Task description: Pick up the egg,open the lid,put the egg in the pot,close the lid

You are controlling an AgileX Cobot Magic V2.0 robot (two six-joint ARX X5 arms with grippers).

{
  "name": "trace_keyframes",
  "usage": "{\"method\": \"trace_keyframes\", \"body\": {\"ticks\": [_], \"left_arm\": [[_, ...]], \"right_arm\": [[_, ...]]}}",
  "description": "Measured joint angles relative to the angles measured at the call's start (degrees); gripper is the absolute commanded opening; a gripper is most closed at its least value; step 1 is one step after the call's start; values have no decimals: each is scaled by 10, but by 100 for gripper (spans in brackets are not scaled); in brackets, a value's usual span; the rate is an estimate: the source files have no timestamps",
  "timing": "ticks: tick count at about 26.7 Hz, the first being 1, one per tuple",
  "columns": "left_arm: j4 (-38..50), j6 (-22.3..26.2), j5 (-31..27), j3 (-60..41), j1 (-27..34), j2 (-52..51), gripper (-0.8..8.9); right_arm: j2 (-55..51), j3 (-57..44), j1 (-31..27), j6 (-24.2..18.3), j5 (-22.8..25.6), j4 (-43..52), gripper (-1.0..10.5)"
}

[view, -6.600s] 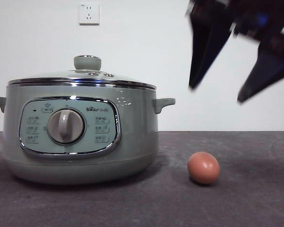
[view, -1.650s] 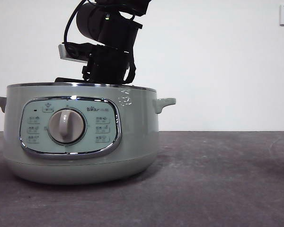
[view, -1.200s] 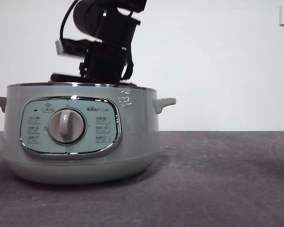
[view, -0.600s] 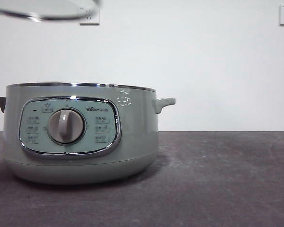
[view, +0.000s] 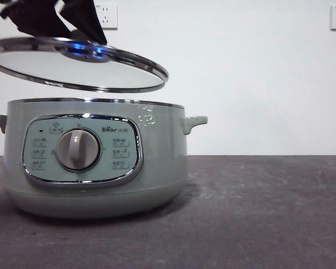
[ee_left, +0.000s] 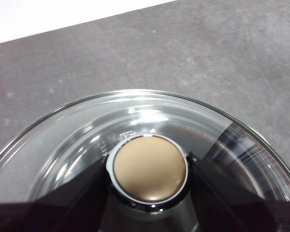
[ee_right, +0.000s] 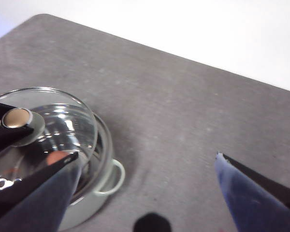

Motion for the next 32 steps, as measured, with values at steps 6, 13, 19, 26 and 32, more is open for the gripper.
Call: {"method": "trace_keyframes", "body": {"ticks": [6,13,19,26,32], "left_arm": [[20,-6,0,0,-14,33,-9],[22,-6,-2,0,-17,67,-9],[21,-9,-2,0,-17,74,-9],[2,-12,-2,2,-17,75,-9],[-7,-12,-2,5,-17,75,26]], "right_arm": [[-7,0,0,6,33,-25,468],[-7,0,0,10,33,-32,468],[-7,0,0,11,33,-33,468],[-7,0,0,11,33,-35,468],[-7,0,0,12,33,-35,468]]}}
